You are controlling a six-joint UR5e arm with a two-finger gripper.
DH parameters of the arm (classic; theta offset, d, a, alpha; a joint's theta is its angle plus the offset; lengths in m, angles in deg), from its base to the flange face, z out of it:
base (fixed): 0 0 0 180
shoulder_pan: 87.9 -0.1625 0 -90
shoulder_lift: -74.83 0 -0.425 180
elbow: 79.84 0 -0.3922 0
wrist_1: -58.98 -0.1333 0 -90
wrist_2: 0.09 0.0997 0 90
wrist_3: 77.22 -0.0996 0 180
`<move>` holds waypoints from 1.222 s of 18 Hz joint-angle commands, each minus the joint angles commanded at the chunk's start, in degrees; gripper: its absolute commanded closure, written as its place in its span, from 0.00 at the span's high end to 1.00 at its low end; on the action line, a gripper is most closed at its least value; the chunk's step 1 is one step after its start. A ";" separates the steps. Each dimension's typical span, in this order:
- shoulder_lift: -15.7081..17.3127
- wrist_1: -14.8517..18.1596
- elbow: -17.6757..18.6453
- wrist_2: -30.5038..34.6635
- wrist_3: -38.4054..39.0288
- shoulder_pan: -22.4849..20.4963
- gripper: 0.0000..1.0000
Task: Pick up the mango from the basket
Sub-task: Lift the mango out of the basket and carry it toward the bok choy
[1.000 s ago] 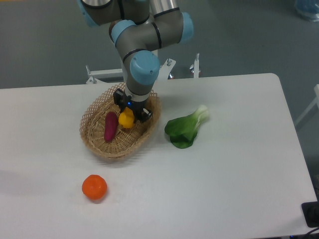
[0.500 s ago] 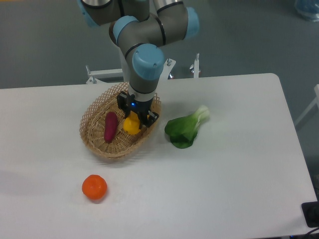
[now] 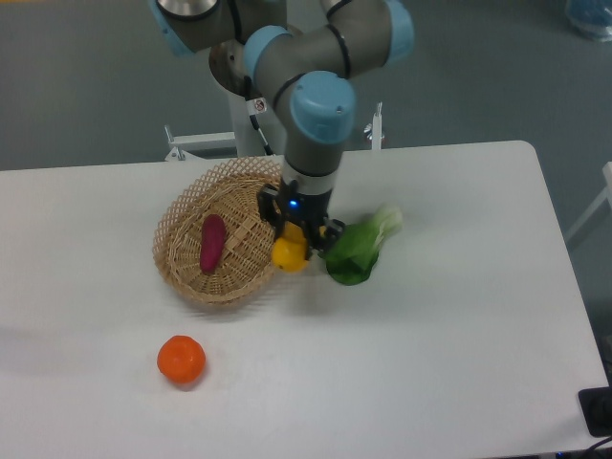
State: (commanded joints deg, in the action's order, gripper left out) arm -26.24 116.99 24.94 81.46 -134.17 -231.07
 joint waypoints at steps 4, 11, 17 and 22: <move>-1.93 -0.35 -2.20 2.03 -0.18 -2.72 0.41; -5.97 -1.23 -5.72 4.31 -4.83 -3.61 0.42; -9.32 -0.71 -10.99 6.77 -8.43 -3.61 0.45; -10.64 -0.44 -13.19 7.48 -9.58 -4.22 0.45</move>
State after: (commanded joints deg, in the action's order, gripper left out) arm -36.88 116.55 11.75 88.94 -143.75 -235.29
